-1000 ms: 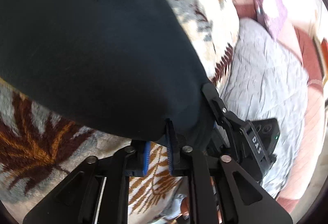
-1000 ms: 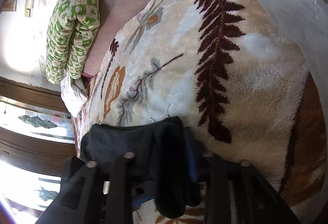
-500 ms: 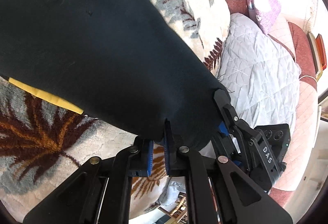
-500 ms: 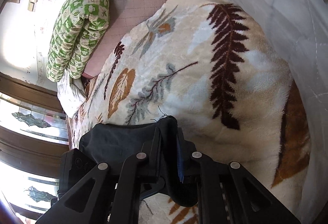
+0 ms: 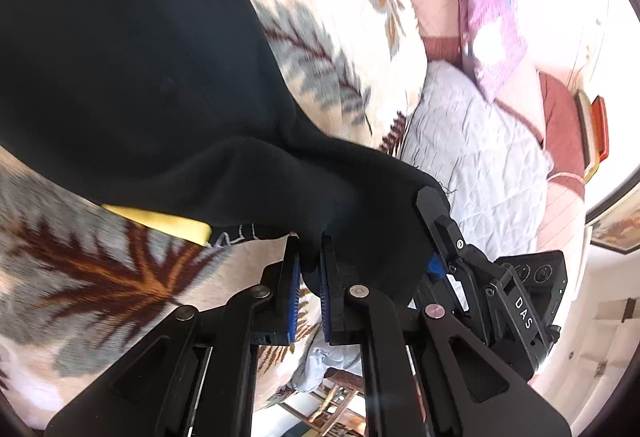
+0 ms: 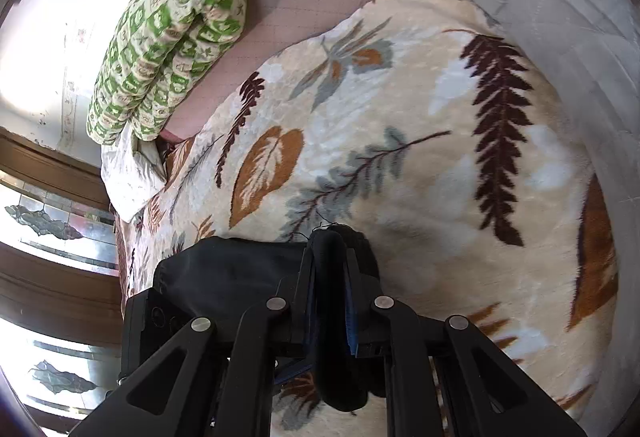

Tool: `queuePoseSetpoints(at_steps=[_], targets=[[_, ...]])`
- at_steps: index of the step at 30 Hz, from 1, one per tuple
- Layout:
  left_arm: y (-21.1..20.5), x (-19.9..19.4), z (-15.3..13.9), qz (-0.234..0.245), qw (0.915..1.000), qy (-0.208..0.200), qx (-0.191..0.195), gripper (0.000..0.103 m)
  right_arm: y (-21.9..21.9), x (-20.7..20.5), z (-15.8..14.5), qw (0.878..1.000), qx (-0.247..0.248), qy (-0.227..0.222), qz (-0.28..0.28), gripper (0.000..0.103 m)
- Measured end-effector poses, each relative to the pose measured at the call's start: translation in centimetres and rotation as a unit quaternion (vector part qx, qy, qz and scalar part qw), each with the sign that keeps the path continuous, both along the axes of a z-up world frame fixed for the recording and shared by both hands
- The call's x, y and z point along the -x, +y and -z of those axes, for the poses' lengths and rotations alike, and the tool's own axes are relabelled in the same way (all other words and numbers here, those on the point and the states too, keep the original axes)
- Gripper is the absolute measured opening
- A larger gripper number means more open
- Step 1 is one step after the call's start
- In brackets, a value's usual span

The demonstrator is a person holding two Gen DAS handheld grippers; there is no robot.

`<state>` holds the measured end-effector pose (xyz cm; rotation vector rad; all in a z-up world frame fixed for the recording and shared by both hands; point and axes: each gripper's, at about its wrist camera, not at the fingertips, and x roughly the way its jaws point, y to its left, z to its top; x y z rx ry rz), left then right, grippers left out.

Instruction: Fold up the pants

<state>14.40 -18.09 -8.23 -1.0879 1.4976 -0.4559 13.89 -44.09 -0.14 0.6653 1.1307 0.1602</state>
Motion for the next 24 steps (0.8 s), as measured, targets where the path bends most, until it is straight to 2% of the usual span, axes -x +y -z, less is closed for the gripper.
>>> queuePoseSetpoints(at_steps=[6, 12, 16, 18, 20, 24], targets=[[4.8, -0.2, 0.7, -0.029, 0.9995, 0.01, 0.0, 0.006, 4.5, -1.8, 0.2, 1.0, -0.005, 0.005, -0.018, 0.012], [10.8, -0.4, 2.9, -0.064, 0.9972, 0.037, -0.009, 0.006, 10.2, -4.1, 3.2, 0.998, -0.043, 0.027, -0.04, 0.012], [13.8, -1.0, 3.2, -0.07, 0.9968, 0.035, -0.021, 0.006, 13.4, -5.0, 5.4, 0.996, -0.068, 0.047, -0.045, 0.016], [15.1, -1.4, 3.0, -0.066, 0.9971, 0.026, -0.028, 0.006, 14.7, -5.3, 6.4, 0.994, -0.074, 0.059, -0.047, 0.016], [15.6, -2.0, 2.8, -0.059, 0.9972, 0.022, -0.039, 0.006, 15.8, -5.3, 6.4, 0.995, -0.059, 0.059, -0.046, 0.016], [15.4, -3.8, 1.8, 0.001, 0.998, 0.001, -0.064, 0.007, 16.5, -4.1, 3.5, 0.998, -0.048, 0.007, -0.045, 0.016]])
